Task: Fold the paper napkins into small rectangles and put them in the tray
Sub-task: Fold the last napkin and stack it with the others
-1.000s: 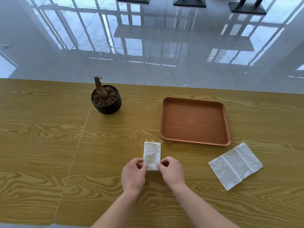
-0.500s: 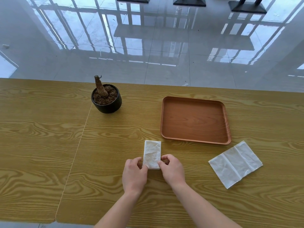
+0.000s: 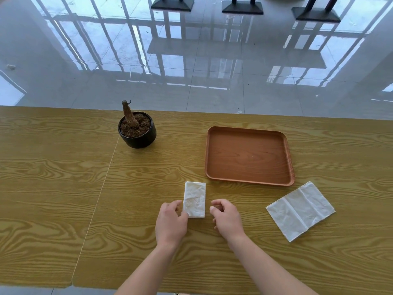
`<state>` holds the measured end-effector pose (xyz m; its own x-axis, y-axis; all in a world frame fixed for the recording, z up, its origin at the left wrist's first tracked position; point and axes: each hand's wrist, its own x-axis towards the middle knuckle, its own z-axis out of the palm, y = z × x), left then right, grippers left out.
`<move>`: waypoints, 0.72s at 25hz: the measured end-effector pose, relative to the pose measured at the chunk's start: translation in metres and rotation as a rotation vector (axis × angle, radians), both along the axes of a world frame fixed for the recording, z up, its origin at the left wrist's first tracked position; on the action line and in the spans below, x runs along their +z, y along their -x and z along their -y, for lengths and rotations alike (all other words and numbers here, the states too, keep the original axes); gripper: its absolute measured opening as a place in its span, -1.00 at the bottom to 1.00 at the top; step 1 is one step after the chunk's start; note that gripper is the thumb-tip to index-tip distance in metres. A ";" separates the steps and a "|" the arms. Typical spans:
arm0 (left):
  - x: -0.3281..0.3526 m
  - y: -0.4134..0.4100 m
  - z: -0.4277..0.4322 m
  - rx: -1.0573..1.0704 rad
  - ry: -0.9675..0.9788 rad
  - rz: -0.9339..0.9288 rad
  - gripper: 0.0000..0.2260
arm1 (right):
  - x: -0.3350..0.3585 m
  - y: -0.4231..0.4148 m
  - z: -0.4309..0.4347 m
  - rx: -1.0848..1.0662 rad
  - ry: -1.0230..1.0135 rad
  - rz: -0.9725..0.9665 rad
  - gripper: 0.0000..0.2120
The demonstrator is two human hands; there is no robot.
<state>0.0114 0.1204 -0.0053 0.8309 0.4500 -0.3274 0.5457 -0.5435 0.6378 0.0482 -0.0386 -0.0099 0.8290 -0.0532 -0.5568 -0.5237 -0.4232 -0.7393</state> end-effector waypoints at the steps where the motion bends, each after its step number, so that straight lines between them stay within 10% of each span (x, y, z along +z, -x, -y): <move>1: 0.004 -0.001 0.004 -0.037 -0.055 0.020 -0.64 | 0.003 0.000 0.005 -0.012 -0.014 0.010 -0.88; 10: 0.017 -0.007 0.091 -0.373 -0.165 0.146 -0.63 | 0.018 0.009 0.104 -0.063 0.099 0.145 -0.92; 18: 0.001 -0.004 0.173 -0.610 -0.227 0.079 -0.57 | 0.004 0.031 0.220 0.279 0.616 0.398 -0.68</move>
<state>0.0155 -0.0523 -0.0044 0.9766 -0.0588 -0.2069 0.0531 -0.8665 0.4964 0.0171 -0.2581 -0.0055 0.9881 -0.0163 -0.1530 -0.0827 -0.8950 -0.4384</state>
